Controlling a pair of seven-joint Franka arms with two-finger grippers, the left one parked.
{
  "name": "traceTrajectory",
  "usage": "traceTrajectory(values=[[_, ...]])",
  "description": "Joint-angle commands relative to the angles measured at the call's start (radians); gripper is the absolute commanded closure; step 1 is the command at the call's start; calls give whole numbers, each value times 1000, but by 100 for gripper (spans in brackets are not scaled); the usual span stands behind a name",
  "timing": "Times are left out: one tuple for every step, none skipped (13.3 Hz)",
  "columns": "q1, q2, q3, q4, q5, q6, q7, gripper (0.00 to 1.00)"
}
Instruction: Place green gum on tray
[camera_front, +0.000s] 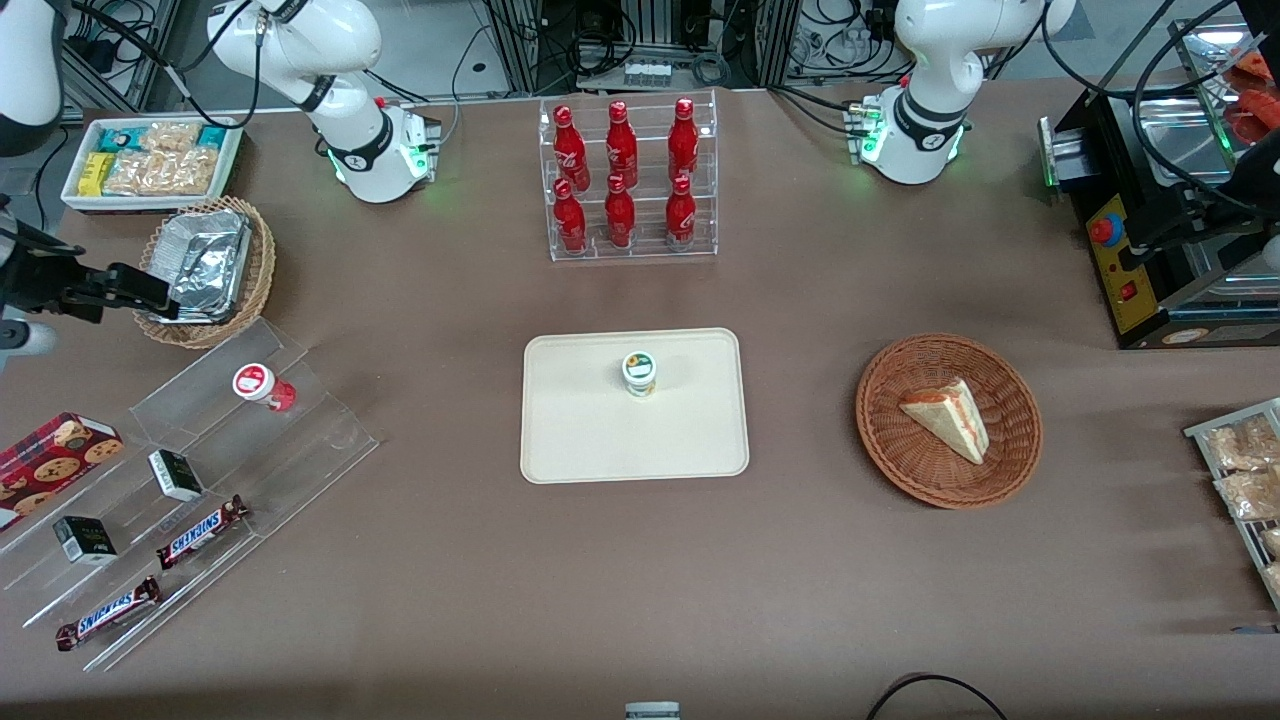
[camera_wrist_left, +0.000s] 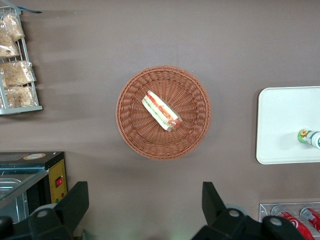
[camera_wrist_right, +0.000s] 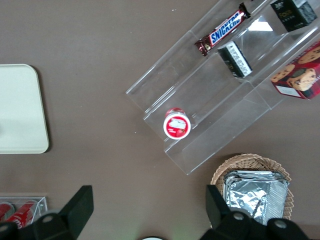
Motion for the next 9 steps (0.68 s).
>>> traceTrajectory(values=[[-3,23,26,30,-7,-5,5,0],[14,23,26,30,-8,-10,5,0],[32,23,25,30,-9,-13,7,0],[45,23,22,30,-9,-14,11,0],[46,23,17,30,-9,-14,11,0],[46,23,17,30,-6,-16,11,0],[46,23,17,30,-6,-16,11,0],[46,23,15,30,-6,-16,11,0],[46,23,15,30,-6,-16,11,0]])
